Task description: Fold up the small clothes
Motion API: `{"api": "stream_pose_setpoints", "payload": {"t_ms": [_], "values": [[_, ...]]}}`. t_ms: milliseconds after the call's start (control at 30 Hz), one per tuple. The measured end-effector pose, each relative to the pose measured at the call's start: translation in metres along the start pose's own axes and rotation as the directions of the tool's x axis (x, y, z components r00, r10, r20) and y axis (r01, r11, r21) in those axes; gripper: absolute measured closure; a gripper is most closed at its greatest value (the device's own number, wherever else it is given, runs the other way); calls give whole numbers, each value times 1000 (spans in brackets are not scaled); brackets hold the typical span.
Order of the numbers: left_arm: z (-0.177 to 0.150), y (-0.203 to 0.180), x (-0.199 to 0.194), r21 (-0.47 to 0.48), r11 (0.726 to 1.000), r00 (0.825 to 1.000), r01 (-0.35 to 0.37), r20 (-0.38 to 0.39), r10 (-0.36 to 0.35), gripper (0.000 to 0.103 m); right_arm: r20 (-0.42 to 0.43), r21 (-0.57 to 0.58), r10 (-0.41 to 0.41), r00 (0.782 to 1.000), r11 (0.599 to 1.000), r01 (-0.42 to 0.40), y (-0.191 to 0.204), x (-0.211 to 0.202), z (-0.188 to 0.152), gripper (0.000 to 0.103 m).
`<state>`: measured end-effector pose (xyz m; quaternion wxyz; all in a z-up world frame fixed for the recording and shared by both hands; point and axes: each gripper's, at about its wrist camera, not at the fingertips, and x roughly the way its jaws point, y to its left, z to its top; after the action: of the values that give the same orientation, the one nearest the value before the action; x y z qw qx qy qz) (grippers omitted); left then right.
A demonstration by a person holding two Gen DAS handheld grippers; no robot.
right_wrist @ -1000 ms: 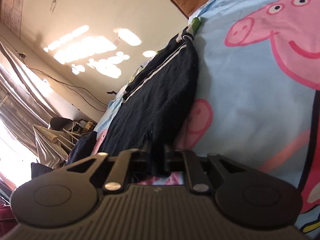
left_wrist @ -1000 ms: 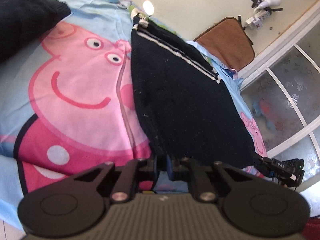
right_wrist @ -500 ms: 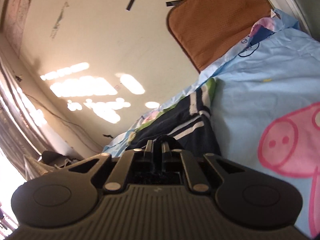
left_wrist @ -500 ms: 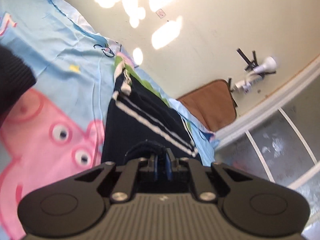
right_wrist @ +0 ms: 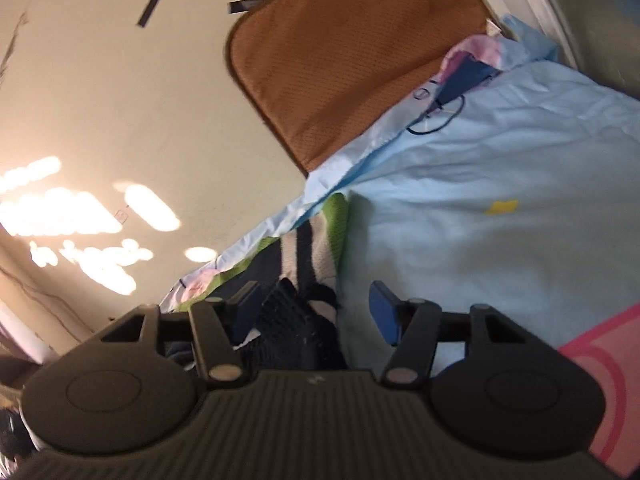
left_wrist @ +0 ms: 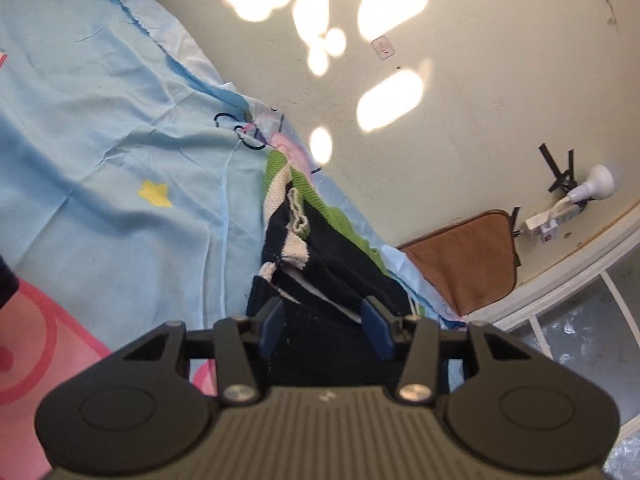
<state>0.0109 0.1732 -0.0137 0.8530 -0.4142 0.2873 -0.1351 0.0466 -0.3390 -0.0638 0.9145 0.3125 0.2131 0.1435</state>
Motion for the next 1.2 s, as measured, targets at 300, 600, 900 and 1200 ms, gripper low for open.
{"api": "stream_pose_setpoints", "payload": {"t_ms": [300, 600, 900, 1200], "values": [[-30, -21, 42, 253, 953, 979, -166, -74, 190, 68, -139, -208, -72, 988, 977, 42, 34, 41, -30, 81], [-31, -19, -7, 213, 966, 985, -146, -59, 162, 47, -97, -117, -57, 994, 992, 45, 9, -23, -17, 70], [-46, -13, -46, 191, 971, 982, -144, -90, 164, 23, -168, 68, -26, 985, 997, 38, -28, -63, -34, 60], [-62, -8, -9, 21, 997, 982, -71, -175, 74, 4, -209, 165, 45, 977, 986, -11, -21, -38, -41, 60]]}}
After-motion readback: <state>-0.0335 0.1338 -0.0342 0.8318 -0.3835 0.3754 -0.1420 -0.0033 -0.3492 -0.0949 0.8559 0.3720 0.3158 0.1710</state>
